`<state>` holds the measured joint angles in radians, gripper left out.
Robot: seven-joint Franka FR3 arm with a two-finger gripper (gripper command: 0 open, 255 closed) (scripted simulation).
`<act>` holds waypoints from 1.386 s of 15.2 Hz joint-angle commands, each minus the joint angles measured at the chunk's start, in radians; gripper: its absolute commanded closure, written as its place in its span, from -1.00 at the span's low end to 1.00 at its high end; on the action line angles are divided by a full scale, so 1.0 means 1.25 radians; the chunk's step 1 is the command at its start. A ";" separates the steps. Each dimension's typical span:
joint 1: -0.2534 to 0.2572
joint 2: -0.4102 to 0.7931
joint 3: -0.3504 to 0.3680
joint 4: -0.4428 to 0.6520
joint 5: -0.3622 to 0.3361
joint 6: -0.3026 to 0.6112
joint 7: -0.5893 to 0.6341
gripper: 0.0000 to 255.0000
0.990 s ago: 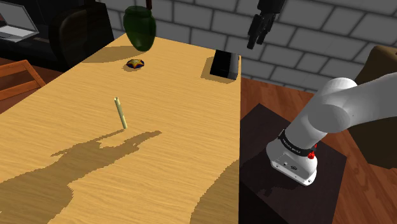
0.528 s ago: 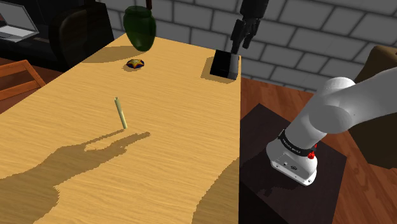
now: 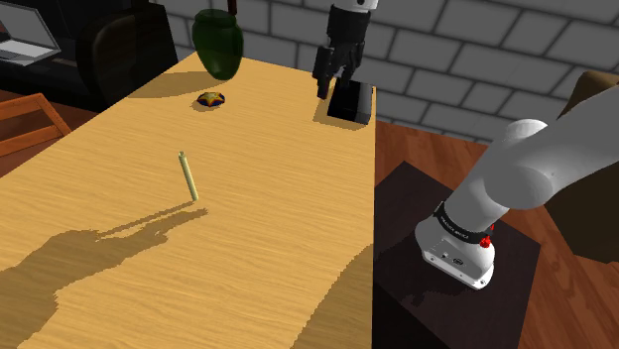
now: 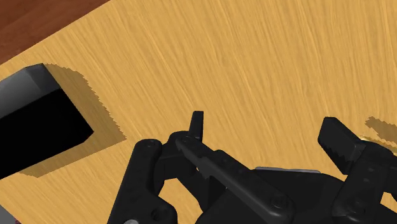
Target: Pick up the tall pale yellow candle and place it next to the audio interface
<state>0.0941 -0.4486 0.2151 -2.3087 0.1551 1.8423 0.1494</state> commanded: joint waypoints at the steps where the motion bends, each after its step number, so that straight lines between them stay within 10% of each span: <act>1: 0.011 0.047 0.034 0.029 0.005 0.022 0.042 -1.00; 21: 0.158 0.635 0.200 0.535 -0.225 0.068 0.410 -1.00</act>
<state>0.2697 0.2898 0.4648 -1.6989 -0.0986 1.9365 0.6366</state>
